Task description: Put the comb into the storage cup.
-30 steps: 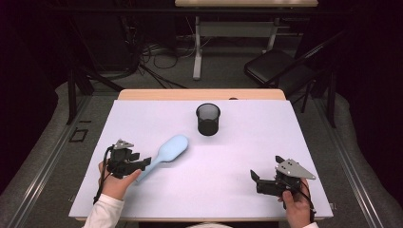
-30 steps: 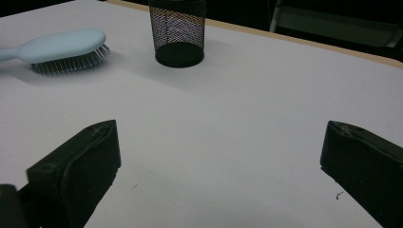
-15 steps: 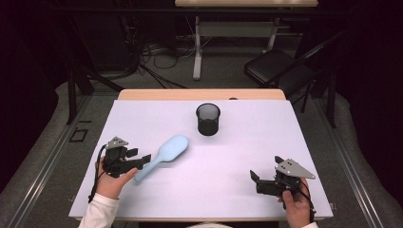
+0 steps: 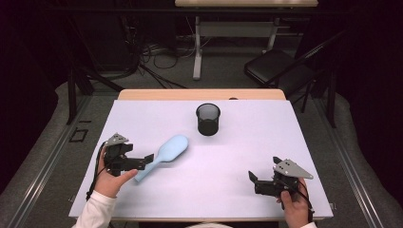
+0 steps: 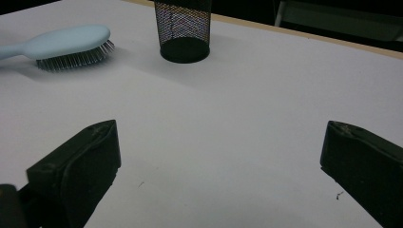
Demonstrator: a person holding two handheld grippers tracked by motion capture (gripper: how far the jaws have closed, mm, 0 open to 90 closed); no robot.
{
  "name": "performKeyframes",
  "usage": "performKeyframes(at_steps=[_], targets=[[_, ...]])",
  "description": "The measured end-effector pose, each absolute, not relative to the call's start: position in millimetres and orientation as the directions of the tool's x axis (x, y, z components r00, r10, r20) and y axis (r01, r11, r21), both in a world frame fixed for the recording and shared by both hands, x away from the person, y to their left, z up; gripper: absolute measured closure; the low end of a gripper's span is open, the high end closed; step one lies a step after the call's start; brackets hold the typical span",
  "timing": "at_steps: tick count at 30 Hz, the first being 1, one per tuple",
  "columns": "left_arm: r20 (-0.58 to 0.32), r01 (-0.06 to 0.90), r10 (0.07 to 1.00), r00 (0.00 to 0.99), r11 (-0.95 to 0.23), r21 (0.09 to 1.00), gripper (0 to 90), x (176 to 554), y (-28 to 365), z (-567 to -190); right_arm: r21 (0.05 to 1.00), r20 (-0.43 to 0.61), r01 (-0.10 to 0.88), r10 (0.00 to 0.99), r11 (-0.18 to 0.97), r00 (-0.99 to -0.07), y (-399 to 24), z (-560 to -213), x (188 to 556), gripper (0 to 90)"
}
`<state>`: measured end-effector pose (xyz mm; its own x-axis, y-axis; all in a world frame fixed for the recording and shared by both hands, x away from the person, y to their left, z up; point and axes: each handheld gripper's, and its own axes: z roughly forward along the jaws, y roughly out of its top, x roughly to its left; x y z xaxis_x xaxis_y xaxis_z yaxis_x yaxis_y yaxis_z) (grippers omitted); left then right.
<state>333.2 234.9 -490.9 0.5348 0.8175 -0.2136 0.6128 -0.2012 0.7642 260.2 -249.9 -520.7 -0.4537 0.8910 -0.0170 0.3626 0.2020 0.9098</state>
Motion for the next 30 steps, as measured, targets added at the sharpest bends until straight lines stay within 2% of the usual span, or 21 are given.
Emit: performKeyframes(at_steps=[5, 10, 30], targets=[[-0.218, 0.615, 0.816, 0.535, -0.199, 0.763, 0.6, 335.3, 234.1, -488.6, 0.909, -0.020, 0.364, 0.891, 0.206, -0.453, -250.4, -520.4, 260.1, 0.0], [-0.181, 0.600, 0.798, 0.574, -0.260, 0.757, 0.6, 336.9, 229.7, -484.9, 0.909, -0.022, 0.361, 0.889, 0.208, -0.457, -249.7, -520.9, 260.2, 0.0], [-0.145, 0.611, 0.774, 0.616, -0.354, 0.708, 0.6, 345.3, 219.9, -475.4, 0.907, -0.022, 0.364, 0.888, 0.211, -0.459, -249.9, -521.3, 260.6, 0.0]])
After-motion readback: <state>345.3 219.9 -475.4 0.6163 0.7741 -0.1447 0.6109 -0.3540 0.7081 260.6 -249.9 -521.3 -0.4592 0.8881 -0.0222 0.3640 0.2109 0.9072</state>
